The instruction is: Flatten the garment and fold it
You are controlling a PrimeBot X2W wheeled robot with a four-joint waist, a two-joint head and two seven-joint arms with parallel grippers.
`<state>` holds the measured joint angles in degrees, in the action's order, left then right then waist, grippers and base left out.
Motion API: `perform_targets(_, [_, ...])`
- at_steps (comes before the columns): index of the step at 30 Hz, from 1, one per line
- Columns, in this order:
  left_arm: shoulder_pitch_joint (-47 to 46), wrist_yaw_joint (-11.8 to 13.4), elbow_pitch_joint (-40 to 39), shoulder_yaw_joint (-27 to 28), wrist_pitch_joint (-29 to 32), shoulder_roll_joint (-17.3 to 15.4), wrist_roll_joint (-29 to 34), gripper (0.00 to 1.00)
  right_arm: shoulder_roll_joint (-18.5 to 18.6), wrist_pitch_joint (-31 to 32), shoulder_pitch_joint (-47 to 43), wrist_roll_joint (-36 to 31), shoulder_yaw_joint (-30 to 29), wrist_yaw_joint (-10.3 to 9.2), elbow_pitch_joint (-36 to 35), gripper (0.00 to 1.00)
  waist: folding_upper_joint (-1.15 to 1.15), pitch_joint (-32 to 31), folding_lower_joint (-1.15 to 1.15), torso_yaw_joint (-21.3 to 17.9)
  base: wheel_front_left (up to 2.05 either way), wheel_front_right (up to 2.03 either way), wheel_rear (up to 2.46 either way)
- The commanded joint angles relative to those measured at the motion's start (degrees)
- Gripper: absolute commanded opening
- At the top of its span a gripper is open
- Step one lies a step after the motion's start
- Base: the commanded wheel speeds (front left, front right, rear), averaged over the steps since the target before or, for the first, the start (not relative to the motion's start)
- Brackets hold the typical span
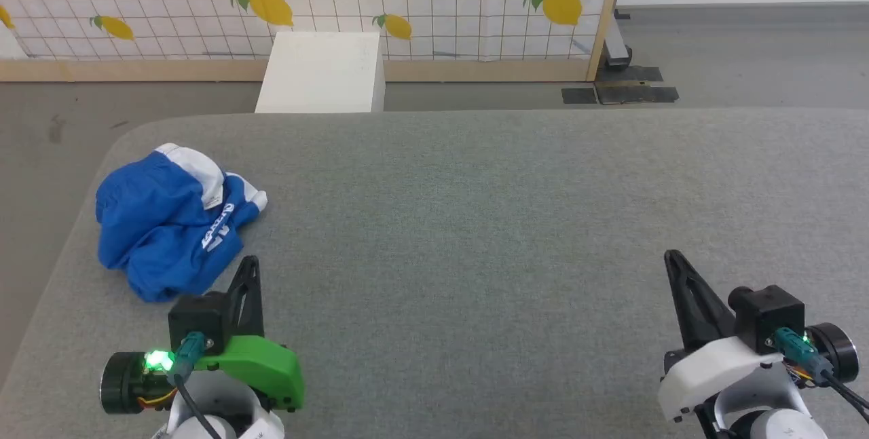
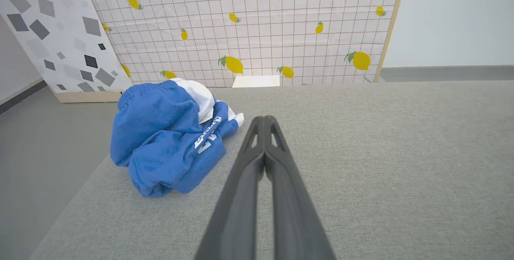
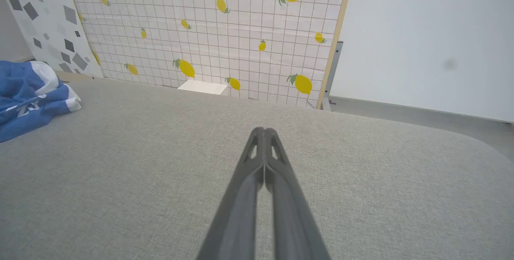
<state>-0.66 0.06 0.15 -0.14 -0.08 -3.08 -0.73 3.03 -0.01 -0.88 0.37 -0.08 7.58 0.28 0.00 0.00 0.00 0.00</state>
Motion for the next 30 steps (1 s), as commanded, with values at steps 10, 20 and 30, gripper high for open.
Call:
perform_targets(10, [0.66, -0.06, -0.15, 0.14, 0.08, 0.21, 0.73, 0.0, -0.15, 0.01, 0.88, -0.37, 0.08, -0.09, -0.28, 0.0, 0.0, 0.0, 0.0, 0.0, 0.0, 0.0, 0.0])
perform_targets(20, [0.66, -0.06, -0.15, 0.14, 0.08, 0.21, 0.73, 0.0, -0.15, 0.01, 0.88, -0.37, 0.08, -0.09, -0.28, 0.0, 0.0, 0.0, 0.0, 0.0, 0.0, 0.0, 0.0])
perform_targets(30, [0.66, -0.06, -0.15, 0.14, 0.08, 0.21, 0.73, 0.0, -0.15, 0.01, 0.88, -0.37, 0.08, -0.09, -0.28, 0.0, 0.0, 0.0, 0.0, 0.0, 0.0, 0.0, 0.0])
